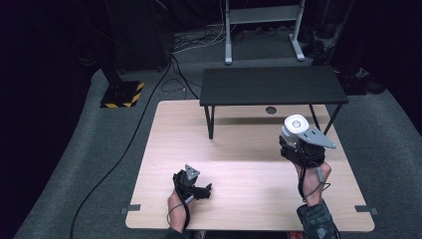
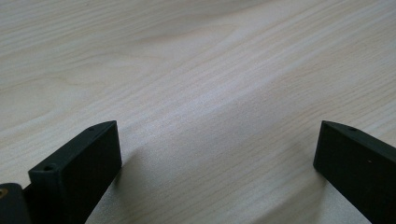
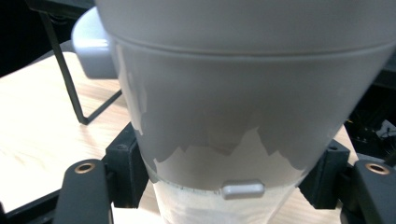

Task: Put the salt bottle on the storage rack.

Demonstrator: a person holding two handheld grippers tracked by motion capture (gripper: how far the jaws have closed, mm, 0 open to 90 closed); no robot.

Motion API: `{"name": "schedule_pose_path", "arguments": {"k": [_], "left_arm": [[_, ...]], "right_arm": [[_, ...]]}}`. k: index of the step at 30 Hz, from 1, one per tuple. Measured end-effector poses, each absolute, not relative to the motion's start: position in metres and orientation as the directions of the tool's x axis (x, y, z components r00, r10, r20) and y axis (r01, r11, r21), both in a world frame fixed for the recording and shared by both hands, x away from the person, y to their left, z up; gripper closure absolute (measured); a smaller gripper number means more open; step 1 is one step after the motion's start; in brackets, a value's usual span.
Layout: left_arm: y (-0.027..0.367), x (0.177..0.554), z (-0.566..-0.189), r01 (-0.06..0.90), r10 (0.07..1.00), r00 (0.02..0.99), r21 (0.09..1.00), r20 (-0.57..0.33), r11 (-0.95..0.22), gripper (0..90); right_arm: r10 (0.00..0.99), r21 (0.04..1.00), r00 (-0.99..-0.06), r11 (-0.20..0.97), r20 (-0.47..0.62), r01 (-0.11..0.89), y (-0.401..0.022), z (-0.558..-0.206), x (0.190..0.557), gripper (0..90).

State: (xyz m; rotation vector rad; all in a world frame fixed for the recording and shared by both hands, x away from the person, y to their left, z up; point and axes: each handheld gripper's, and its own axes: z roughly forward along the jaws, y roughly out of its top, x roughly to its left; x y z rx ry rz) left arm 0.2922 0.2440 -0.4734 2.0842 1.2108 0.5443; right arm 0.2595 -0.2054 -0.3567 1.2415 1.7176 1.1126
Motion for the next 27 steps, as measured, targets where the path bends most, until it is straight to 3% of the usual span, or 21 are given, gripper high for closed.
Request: {"name": "schedule_pose_path", "arguments": {"k": [27], "left_arm": [[0.246,0.294,-0.473,0.596,0.864,0.504,0.715,0.022,-0.366,0.2]], "right_arm": [[0.940,0.934,-0.339,0.158,-0.043,0.320,-0.194,-0.310,0.325,29.4]]}}
